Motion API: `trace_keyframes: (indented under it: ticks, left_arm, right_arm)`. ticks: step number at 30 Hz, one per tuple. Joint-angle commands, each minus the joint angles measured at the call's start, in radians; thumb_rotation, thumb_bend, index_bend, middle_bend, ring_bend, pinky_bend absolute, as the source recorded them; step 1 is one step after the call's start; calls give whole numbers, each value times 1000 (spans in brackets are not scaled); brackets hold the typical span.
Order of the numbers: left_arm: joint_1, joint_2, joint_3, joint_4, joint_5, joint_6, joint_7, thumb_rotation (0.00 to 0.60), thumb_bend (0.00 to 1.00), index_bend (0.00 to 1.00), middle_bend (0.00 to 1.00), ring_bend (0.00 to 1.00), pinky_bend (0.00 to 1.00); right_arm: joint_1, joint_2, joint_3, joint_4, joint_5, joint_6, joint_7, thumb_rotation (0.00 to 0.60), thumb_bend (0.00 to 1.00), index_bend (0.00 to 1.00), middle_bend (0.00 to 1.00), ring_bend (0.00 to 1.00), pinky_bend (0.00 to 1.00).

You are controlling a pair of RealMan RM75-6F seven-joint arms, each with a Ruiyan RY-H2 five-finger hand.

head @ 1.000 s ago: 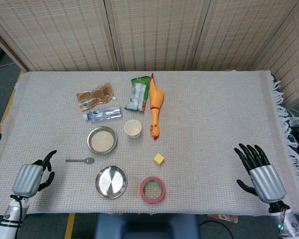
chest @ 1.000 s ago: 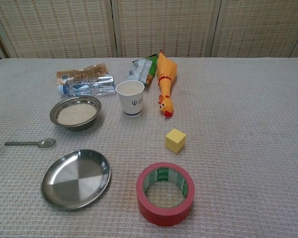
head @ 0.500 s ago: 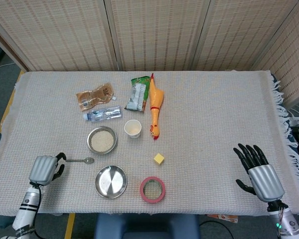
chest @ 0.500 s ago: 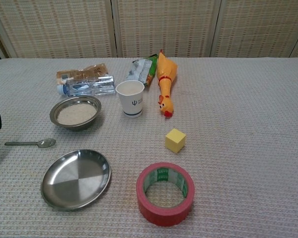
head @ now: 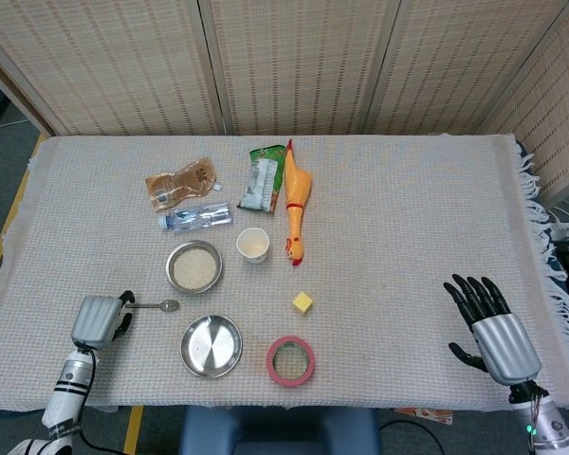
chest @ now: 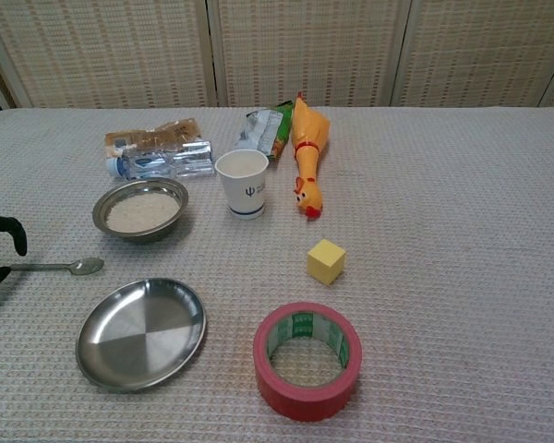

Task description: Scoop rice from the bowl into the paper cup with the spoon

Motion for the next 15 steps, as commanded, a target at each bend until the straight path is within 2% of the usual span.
trace_keyframes:
  ticks: [1,15]
  left_arm:
    - [-10,-25,3,31,2,-6,-1,600,414,399,1000,1000,1000]
    - [-26,-120,12,183,23,20,15,600,407,428,1000,1000,1000]
  right_arm:
    - [0,1,0,-1,0,0,0,600,94,0,0,0,0]
    - [2,13,-5,-19,18,-25,-14,600,98,0,0,0,0]
